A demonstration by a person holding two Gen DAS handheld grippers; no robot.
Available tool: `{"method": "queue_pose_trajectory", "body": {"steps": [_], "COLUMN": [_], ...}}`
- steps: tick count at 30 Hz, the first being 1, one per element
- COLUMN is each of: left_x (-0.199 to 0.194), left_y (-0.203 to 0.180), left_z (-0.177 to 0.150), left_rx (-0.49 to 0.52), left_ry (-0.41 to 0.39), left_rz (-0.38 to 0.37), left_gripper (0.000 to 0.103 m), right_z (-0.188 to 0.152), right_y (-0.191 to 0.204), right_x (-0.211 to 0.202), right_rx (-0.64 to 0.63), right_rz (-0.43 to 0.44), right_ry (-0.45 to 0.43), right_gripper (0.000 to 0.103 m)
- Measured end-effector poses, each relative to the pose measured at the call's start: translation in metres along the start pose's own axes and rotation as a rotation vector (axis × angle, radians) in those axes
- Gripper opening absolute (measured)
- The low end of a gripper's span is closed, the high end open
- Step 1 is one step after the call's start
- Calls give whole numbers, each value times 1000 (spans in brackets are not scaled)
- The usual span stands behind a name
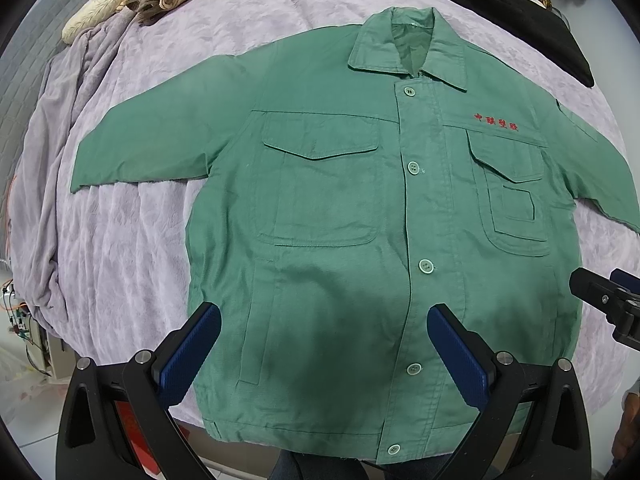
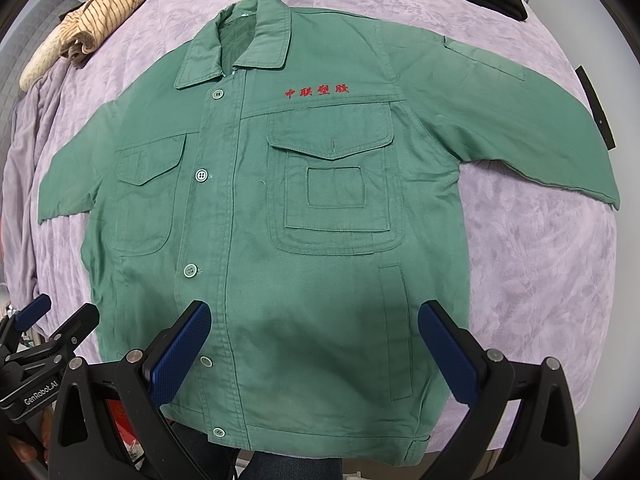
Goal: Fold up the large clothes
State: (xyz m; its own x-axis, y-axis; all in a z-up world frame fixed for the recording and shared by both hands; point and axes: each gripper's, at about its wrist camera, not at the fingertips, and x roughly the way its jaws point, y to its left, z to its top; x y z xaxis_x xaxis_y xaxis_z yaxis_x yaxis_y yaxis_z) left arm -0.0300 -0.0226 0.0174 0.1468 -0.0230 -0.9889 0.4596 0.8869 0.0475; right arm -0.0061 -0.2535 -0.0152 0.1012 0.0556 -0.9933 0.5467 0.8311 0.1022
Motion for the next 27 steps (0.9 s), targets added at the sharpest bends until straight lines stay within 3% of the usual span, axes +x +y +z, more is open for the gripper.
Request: {"method": "queue_pose_trajectory", "body": {"steps": [27], "left_x": [6], "left_y": [7], "left_z": [1], "left_rx": [-16], "left_ry": [24], "left_rz": [-13], "left_gripper": [103], "right_z": [5], "right_y": [5], "right_x": [6], "right_rx": [-23], "right_rz": [-4], "right_ry": [11], "right_gripper": [103]}}
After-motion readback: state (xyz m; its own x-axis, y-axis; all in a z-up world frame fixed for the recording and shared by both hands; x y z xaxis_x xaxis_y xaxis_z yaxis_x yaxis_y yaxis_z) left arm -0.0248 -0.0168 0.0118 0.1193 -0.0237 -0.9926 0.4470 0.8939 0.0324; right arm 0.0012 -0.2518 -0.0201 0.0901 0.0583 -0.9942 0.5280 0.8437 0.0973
